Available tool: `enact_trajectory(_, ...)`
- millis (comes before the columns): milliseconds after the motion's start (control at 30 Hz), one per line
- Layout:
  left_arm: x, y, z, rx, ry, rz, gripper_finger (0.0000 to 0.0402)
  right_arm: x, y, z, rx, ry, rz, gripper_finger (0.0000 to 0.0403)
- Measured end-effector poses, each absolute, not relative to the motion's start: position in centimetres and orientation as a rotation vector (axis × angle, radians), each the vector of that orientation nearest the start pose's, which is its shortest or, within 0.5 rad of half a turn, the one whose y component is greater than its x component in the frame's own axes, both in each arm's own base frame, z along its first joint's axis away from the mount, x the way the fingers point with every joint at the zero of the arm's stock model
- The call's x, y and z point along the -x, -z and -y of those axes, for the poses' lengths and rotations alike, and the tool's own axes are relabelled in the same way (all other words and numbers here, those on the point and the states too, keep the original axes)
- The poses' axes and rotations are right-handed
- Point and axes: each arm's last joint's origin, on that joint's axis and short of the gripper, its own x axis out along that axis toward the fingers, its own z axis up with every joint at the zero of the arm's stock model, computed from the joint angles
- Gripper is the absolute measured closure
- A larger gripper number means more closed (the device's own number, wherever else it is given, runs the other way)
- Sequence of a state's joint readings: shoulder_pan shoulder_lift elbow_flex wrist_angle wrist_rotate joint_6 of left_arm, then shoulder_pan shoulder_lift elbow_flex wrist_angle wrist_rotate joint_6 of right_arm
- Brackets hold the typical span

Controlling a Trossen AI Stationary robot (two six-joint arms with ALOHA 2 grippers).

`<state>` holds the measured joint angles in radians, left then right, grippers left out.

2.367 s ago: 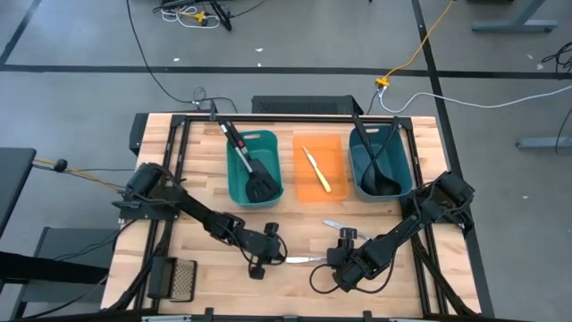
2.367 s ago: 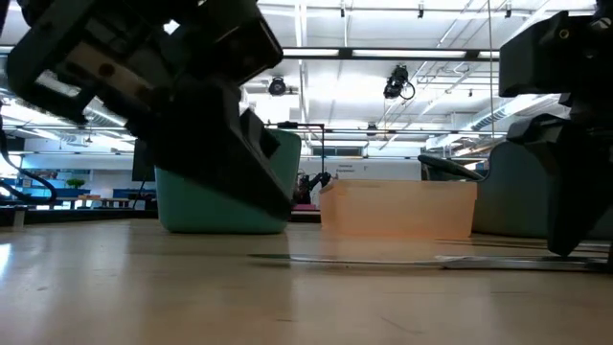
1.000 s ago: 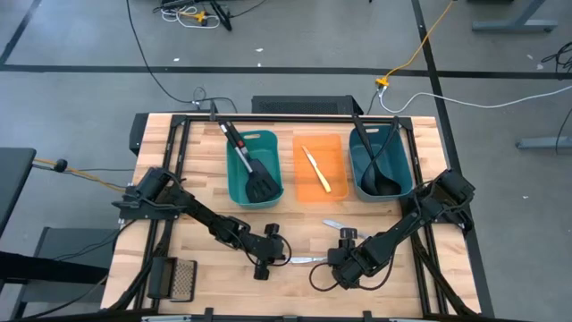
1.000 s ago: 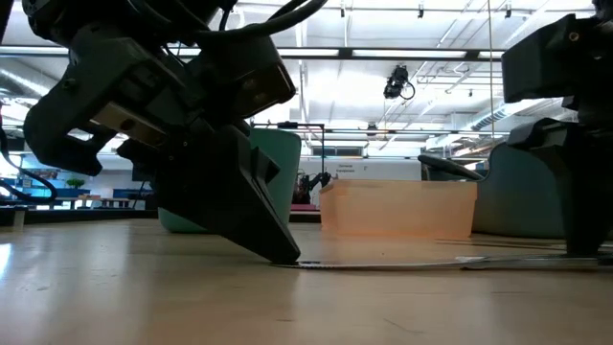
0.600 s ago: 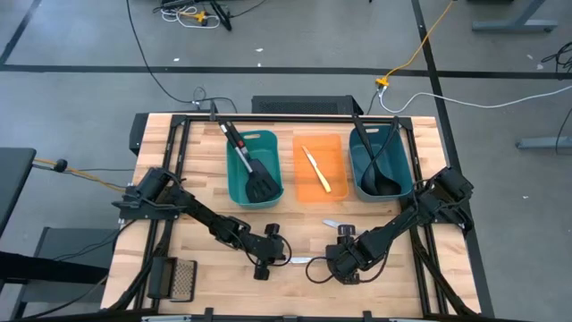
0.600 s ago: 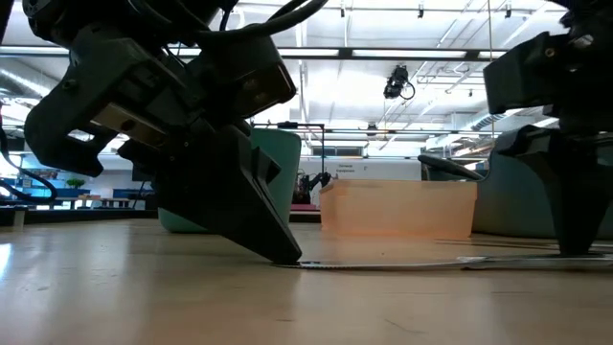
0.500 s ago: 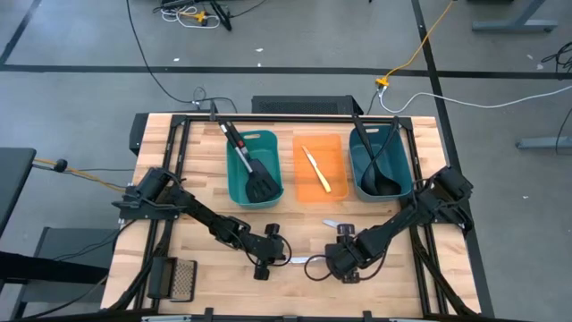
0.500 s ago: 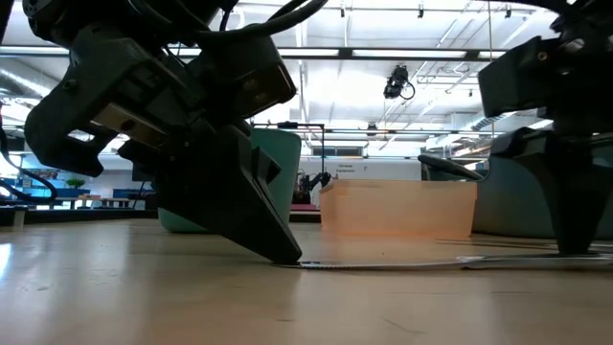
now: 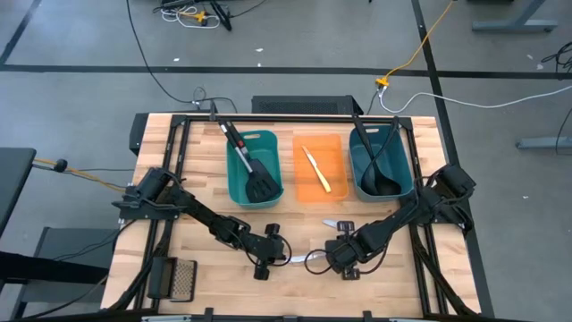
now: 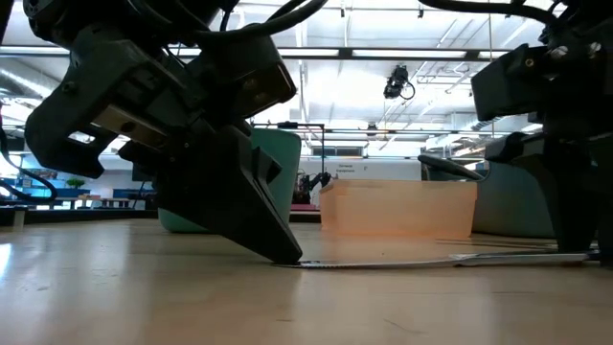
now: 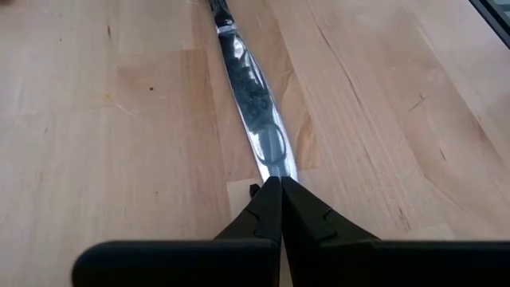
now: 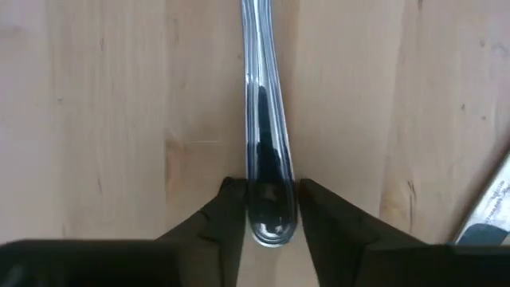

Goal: Pick & Place Kitchen Items
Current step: Put the bottom silver knife into the orange bin

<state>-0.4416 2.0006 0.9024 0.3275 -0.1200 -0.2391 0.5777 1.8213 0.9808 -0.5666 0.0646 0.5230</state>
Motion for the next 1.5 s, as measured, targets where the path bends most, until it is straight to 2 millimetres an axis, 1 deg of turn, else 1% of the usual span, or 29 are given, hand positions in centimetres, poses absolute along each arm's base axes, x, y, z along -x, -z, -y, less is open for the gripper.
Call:
enact_trajectory(100,-33.1,-8.5,15.2,0.012,0.213,-0.773,0.0397,-25.6,-11.7,-16.4,-0.005,-0.056,-1.405,0.0314)
enact_trajectory(133,-33.1,-8.5,15.2,0.012,0.213,-0.774,0.0397,-25.5,-11.6,-16.3,-0.004,-0.055,-1.410,0.0316)
enact_trajectory(400,-33.1,-8.5,15.2,0.022,0.207,-0.772,0.0397,-25.5,-11.8,-16.3,-0.006,-0.051,-1.416,0.0316)
enact_trajectory(533,-33.2,-8.6,15.3,0.026,0.210,-0.753,0.0393,-25.5,-12.5,-16.3,-0.014,-0.031,-1.394,0.0316)
enact_trajectory(667,-33.3,-8.7,15.3,0.020,0.216,-0.735,0.0382,-25.4,-13.3,-16.2,-0.035,-0.055,-1.378,0.0316)
enact_trajectory(900,-33.3,-8.7,15.3,-0.001,0.220,-0.727,0.0377,-25.3,-13.4,-16.3,-0.039,-0.057,-1.376,0.0316)
enact_trajectory(1100,-33.4,-8.8,15.4,-0.031,0.235,-0.705,0.0377,-25.4,-13.7,-16.4,-0.035,-0.056,-1.375,0.0316)
enact_trajectory(1367,-33.5,-8.9,15.4,-0.047,0.239,-0.691,0.0376,-25.9,-15.0,-16.7,0.003,-0.040,-1.383,0.0316)
enact_trajectory(1500,-33.4,-9.2,15.3,-0.067,0.246,-0.691,0.0376,-25.9,-15.1,-16.6,0.011,-0.032,-1.384,0.0316)
